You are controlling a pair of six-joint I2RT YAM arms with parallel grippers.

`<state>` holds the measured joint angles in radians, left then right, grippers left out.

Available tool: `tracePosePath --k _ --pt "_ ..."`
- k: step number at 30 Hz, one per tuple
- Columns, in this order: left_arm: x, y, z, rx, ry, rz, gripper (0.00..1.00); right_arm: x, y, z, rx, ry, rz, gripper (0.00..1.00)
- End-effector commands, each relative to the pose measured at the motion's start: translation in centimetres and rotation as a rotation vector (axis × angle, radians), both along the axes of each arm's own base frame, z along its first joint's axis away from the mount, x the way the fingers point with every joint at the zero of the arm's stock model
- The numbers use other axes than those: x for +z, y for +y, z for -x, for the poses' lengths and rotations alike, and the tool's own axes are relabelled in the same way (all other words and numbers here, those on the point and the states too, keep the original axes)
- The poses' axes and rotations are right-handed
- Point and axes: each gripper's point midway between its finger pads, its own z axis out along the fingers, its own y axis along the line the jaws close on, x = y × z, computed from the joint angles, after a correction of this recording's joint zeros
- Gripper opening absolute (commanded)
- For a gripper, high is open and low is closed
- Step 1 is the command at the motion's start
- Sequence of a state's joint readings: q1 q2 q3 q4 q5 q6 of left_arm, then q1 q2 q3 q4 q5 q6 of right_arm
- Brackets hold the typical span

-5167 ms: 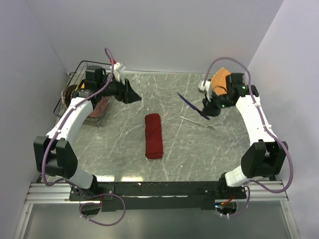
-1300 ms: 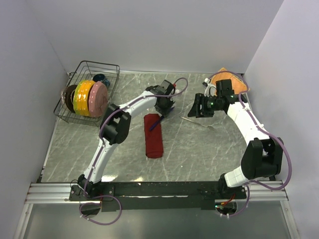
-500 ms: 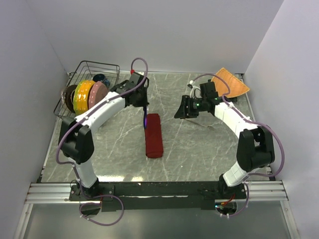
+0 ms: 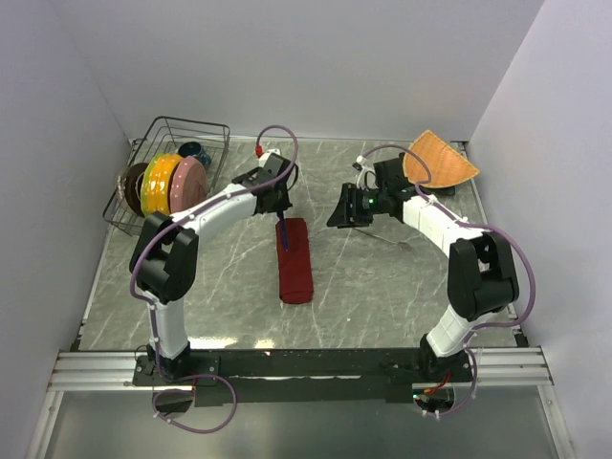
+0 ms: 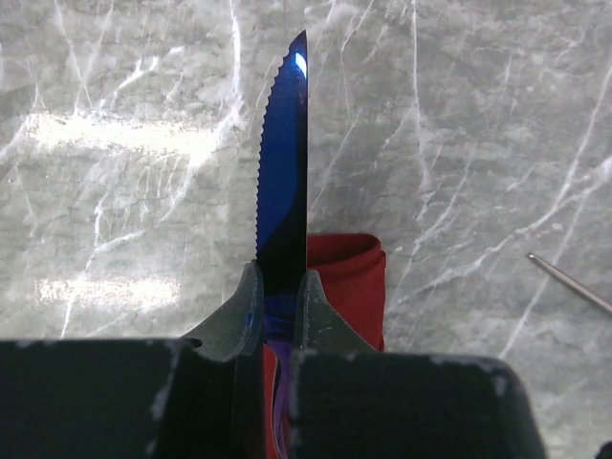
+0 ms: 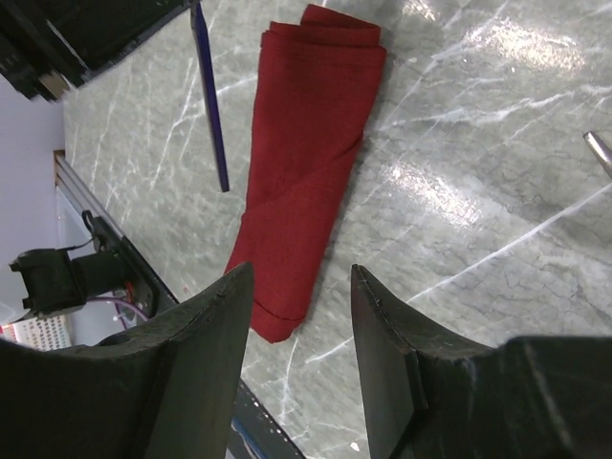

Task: Fold the napkin into a case and place the utensils inside
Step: Insert the knife into the folded napkin.

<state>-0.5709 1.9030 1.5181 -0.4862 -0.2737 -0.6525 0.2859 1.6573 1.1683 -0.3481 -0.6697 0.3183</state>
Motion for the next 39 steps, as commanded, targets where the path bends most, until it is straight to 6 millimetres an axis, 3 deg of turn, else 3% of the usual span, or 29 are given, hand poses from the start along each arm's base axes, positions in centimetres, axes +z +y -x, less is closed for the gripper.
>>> tracePosePath --k 1,17,23,30,39 --pt "1.4 -0.9 -0.9 0.052 -0.122 0.006 0.01 0.0 0.3 -0.8 -0.007 -0.028 0.000 0.53" --pt "-2.5 -1.3 2.2 0.040 -0.069 -0.072 0.01 -0.5 0.2 -0.6 -0.009 -0.022 0.000 0.53" --pt "-1.4 -1.1 1.2 0.044 -0.116 -0.086 0.01 -0.4 0.1 -0.3 -0.010 -0.027 -0.005 0.53" --pt "-1.7 -0.8 0.0 0.048 -0.124 -0.105 0.01 -0.4 0.2 -0.3 -0.008 -0.027 -0.005 0.54" --pt "-3.1 -0.9 1.3 0.038 -0.052 -0.095 0.01 -0.5 0.1 -0.1 -0.008 -0.027 -0.005 0.54"
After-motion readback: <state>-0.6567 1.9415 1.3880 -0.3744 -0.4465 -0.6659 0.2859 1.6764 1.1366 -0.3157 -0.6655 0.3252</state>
